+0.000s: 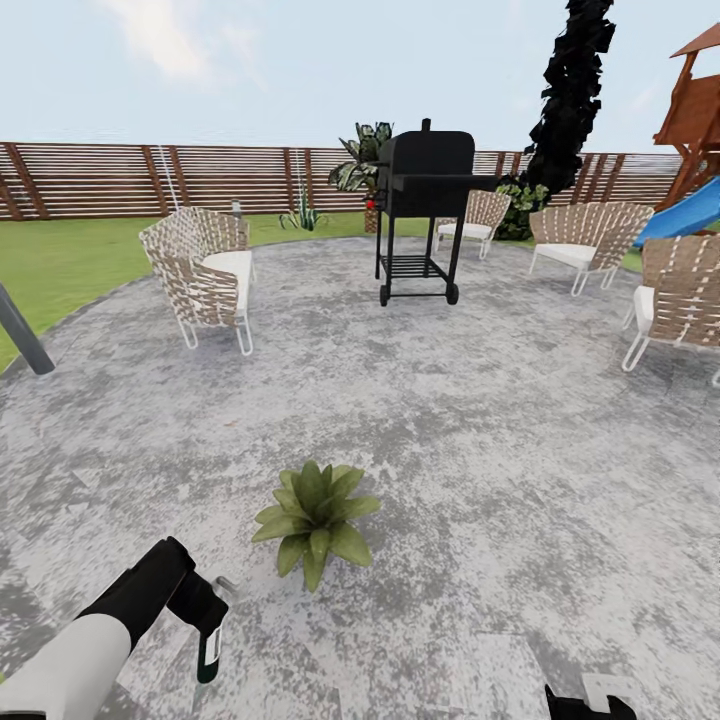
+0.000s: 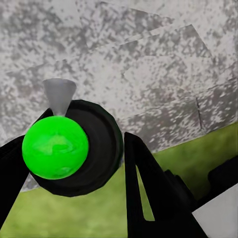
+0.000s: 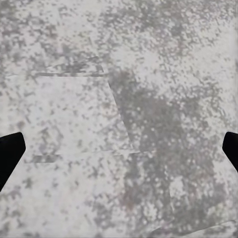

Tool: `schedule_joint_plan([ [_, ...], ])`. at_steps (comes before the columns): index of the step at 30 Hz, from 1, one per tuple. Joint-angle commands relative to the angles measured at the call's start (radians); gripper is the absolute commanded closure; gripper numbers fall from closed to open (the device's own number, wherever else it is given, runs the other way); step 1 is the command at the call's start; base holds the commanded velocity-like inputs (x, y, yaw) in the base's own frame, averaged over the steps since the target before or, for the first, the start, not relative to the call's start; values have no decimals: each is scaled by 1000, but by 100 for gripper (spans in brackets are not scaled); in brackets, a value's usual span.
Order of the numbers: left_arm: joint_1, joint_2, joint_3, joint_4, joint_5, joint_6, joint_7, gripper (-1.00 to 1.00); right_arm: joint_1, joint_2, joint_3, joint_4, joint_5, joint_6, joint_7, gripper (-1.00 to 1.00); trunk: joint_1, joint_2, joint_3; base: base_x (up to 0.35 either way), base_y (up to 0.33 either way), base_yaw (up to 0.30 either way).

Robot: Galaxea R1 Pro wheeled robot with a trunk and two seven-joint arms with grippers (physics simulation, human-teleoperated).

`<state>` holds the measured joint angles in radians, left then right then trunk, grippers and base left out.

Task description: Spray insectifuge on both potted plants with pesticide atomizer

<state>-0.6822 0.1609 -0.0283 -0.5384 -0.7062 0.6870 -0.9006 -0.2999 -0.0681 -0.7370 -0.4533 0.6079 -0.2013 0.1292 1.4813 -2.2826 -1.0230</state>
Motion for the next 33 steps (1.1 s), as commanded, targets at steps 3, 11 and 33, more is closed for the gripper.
schedule_joint_plan([
  [3,0,1,-1,-2,-5,6,-6,100,-1,0,-9,1,8,-4,9,-100,0,0,-1,75,45,-2],
  [11,1,0,5,-1,-4,4,-5,100,-1,-1,-7,2,12,-4,13,-100,0,0,-1,109,88,0],
  [33,0,-24,5,9,-6,6,-1,100,-1,-1,-9,1,7,-4,7,-100,0,0,-1,86,18,-121],
])
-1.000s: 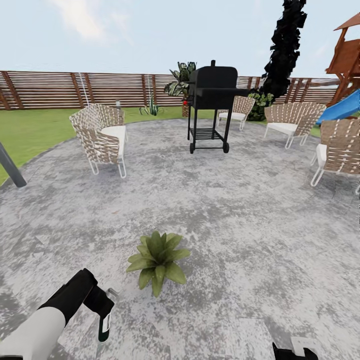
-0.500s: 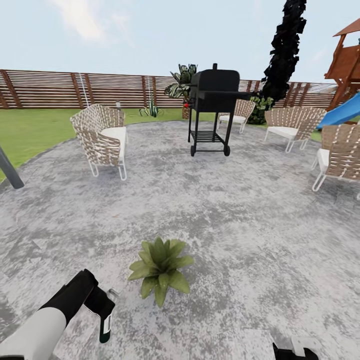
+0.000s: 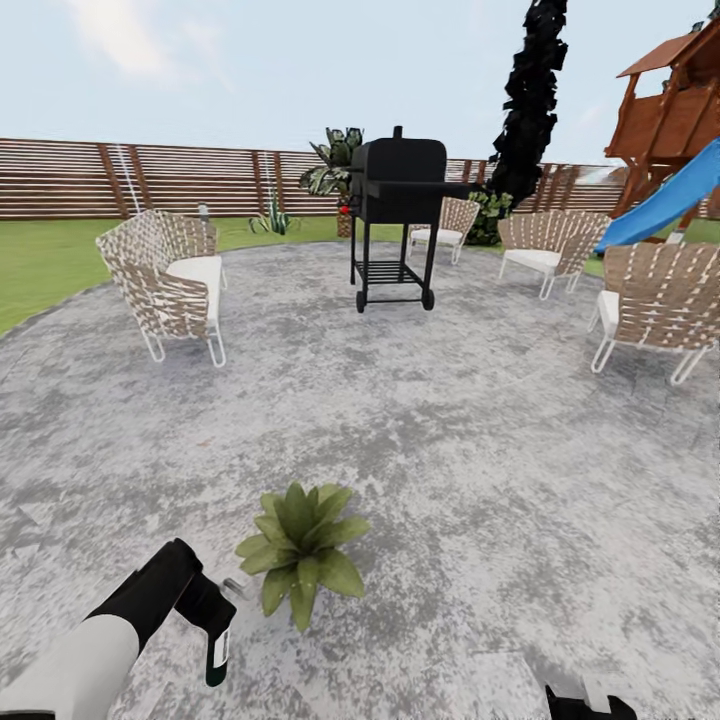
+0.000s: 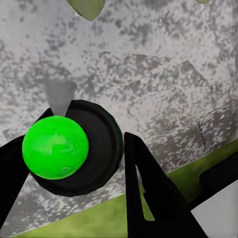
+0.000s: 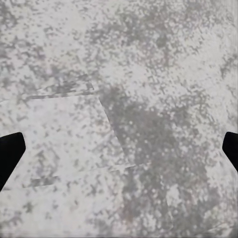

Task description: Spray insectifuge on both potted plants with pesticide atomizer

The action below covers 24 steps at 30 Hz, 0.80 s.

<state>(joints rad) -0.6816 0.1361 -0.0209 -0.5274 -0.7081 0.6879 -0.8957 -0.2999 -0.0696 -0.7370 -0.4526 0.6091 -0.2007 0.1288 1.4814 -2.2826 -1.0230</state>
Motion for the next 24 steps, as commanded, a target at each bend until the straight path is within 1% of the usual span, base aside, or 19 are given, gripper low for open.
schedule_joint_plan([
  [1,0,0,-3,-2,-4,5,-6,100,-1,1,-9,0,6,-5,8,-100,0,0,-1,-123,0,-26],
  [6,-1,0,-3,-2,-5,5,-5,100,-1,1,-9,0,6,-5,8,-100,0,0,-1,-280,27,-6],
  [10,-1,0,-2,-1,-5,5,-5,100,-1,1,-9,0,6,-5,8,-100,0,0,-1,-224,194,-12],
  [13,-1,0,-4,0,-7,7,-5,100,-1,1,-9,0,6,-5,8,-100,0,0,-1,-41,175,-182],
  [18,2,0,-6,2,-7,7,-1,100,-1,1,-9,0,6,-5,8,-100,0,0,-1,-4,18,-283],
  [22,3,-2,-4,1,-7,10,1,100,-1,1,-9,0,6,-5,8,-100,0,0,-1,0,1,-96],
  [23,4,-8,-3,2,-7,11,8,100,-1,1,-9,0,6,-5,8,-100,0,0,-1,0,0,-19],
  [24,4,-14,-3,3,-3,12,37,100,-1,1,-9,0,6,-5,8,-100,0,0,-1,0,0,-8],
])
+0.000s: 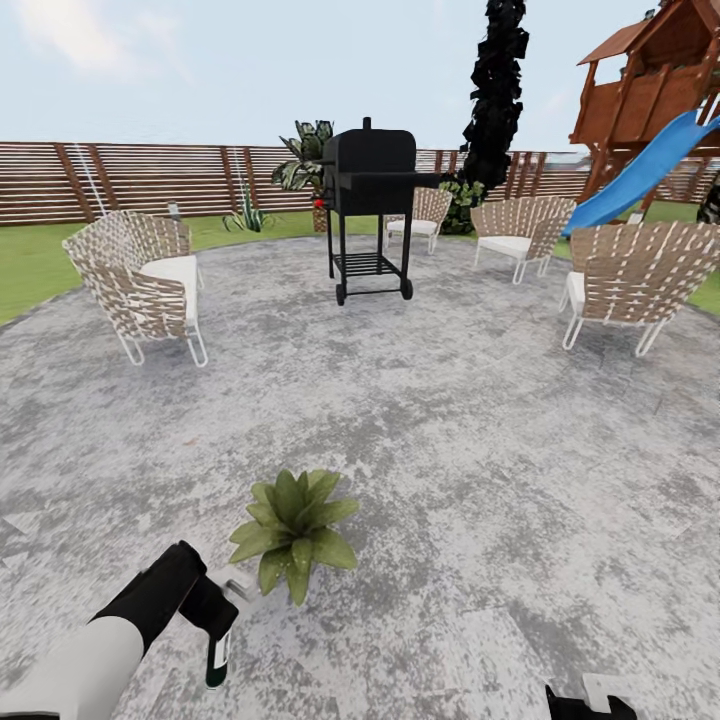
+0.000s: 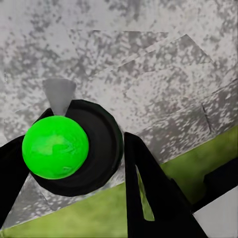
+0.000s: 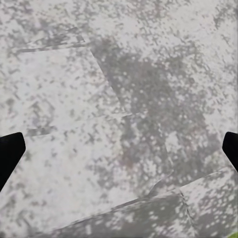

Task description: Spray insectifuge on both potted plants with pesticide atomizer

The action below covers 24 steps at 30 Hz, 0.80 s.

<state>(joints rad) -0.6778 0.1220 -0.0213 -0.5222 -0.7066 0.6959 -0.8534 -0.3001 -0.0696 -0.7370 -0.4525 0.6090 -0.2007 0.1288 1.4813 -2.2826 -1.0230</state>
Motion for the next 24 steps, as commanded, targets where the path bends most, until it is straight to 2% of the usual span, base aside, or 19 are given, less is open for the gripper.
schedule_joint_plan([
  [1,0,-1,-2,-1,-3,5,20,100,-1,1,-8,0,6,-5,8,-100,0,0,-1,0,0,-4],
  [5,1,0,0,-2,2,4,51,100,-1,1,-8,0,6,-5,8,-100,0,0,-1,0,0,-1],
  [10,1,-3,0,-2,0,5,57,100,-1,1,-8,0,6,-5,8,-100,0,0,-1,0,51,-24],
  [15,1,-2,1,-3,-3,7,57,100,-1,1,-8,0,6,-5,8,-100,0,0,-1,-51,273,-259],
  [24,1,-2,3,-8,-5,9,57,100,-1,1,-8,0,6,-5,8,-100,0,0,-1,-201,267,-299],
])
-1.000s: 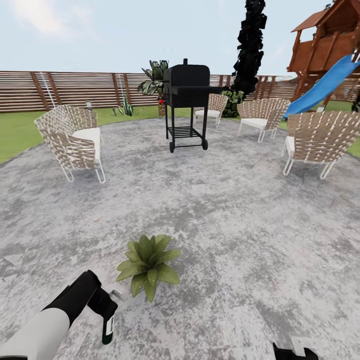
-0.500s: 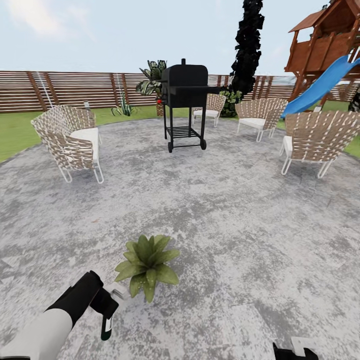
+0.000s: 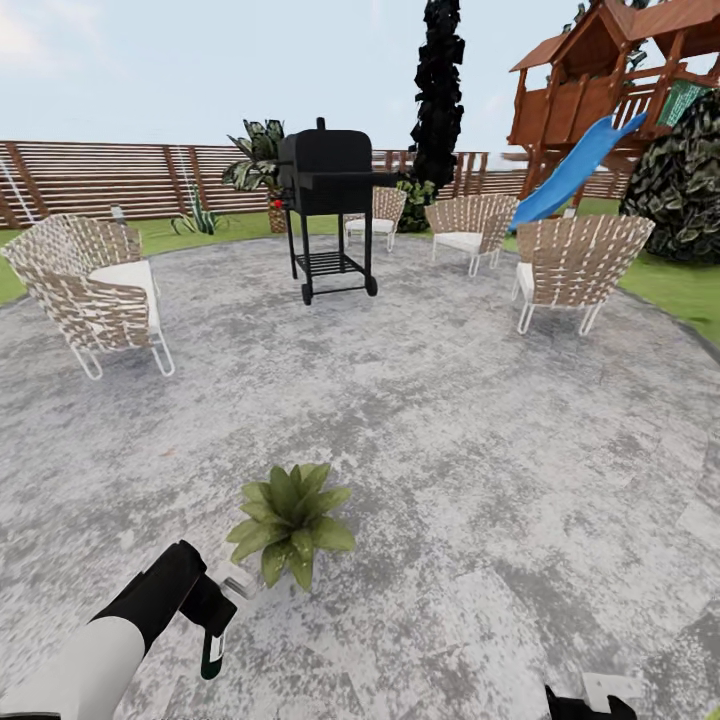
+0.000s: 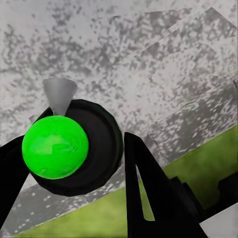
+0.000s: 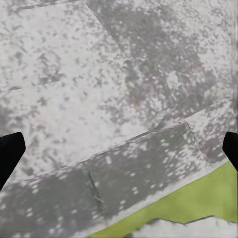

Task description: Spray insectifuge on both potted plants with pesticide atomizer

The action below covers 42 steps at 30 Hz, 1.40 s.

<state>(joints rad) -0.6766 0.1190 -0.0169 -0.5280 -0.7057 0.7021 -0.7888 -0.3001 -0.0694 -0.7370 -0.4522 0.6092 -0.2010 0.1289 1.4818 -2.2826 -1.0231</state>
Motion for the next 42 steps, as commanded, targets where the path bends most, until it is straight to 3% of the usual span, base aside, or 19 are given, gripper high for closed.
schedule_joint_plan([
  [1,0,1,-2,-4,-6,3,-7,100,-1,1,-9,0,6,-5,8,-100,-1,0,-1,-202,248,-300],
  [7,0,1,0,-7,-6,4,-9,100,-1,1,-9,0,6,-5,8,-100,-1,0,-1,-49,292,-278],
  [21,0,1,-1,-8,-6,4,-7,100,-1,1,-9,0,6,-5,8,-100,-1,0,-1,-81,291,-27],
  [36,0,2,2,-11,-6,4,-7,100,-1,1,-9,0,6,-5,8,-100,-1,0,-1,0,304,-289],
  [42,0,3,0,-12,-6,4,-7,100,-1,1,-9,0,6,-5,8,-100,-1,0,-1,0,47,-136],
])
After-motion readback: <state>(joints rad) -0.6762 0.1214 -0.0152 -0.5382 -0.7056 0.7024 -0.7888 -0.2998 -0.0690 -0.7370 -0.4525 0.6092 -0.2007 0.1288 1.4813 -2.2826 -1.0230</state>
